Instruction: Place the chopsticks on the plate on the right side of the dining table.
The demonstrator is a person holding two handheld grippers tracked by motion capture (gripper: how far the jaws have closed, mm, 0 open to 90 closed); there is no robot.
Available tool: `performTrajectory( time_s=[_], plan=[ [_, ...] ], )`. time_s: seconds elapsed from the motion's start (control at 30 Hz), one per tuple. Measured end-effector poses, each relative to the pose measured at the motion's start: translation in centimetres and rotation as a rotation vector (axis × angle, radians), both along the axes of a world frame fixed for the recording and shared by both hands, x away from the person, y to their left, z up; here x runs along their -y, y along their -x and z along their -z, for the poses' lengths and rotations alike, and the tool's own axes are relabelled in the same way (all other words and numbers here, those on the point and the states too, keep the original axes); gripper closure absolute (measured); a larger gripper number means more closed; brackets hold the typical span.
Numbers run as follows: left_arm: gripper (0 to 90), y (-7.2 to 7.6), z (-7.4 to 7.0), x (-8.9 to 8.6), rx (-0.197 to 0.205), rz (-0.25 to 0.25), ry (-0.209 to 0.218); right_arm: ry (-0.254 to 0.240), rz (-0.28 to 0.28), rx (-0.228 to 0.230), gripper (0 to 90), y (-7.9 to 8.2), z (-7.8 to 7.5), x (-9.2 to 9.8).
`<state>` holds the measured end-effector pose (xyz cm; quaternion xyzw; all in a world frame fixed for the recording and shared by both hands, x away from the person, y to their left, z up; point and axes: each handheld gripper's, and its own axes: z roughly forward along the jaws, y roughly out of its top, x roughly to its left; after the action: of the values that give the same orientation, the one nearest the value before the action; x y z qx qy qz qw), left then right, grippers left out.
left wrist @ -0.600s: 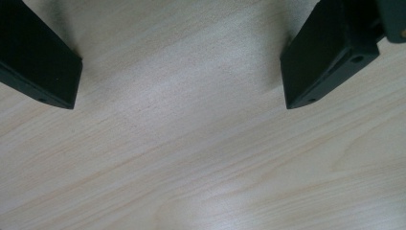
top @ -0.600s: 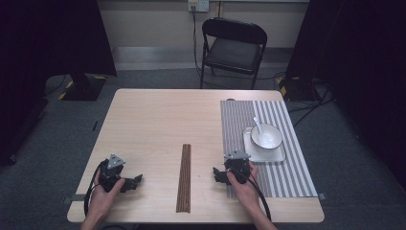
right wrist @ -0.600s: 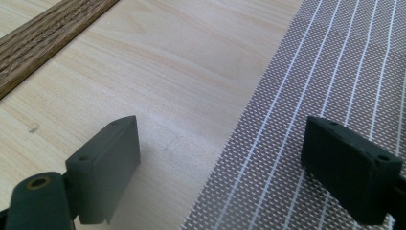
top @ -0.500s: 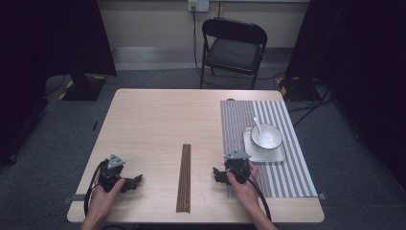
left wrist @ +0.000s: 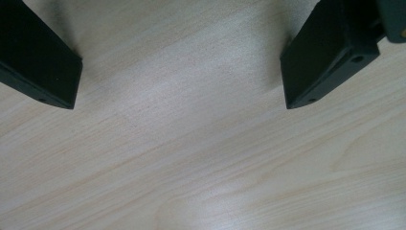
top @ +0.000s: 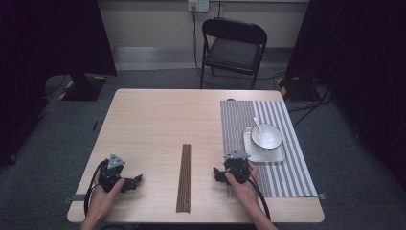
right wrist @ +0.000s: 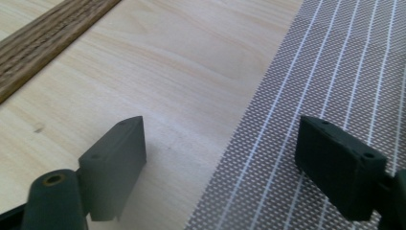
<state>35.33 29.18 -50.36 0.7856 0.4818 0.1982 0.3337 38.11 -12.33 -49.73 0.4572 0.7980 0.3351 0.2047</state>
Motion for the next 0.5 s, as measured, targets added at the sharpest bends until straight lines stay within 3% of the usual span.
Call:
performTrajectory(
  time_s=[0.07, 0.3, 0.5],
  plan=[
    [0.0, 0.0, 0.0, 0.0, 0.0, 0.0, 0.0, -0.014, -0.015, -0.002, 17.7, 0.2, -0.1, -0.1],
    [0.0, 0.0, 0.0, 0.0, -0.001, 0.001, -0.001, 0.009, -0.059, 0.022, 16.6, 0.9, -1.1, -1.1],
    [0.0, 0.0, 0.0, 0.0, -0.001, 0.001, -0.001, -0.003, -0.129, -0.004, 15.8, 1.4, -1.6, -2.3]
  ],
)
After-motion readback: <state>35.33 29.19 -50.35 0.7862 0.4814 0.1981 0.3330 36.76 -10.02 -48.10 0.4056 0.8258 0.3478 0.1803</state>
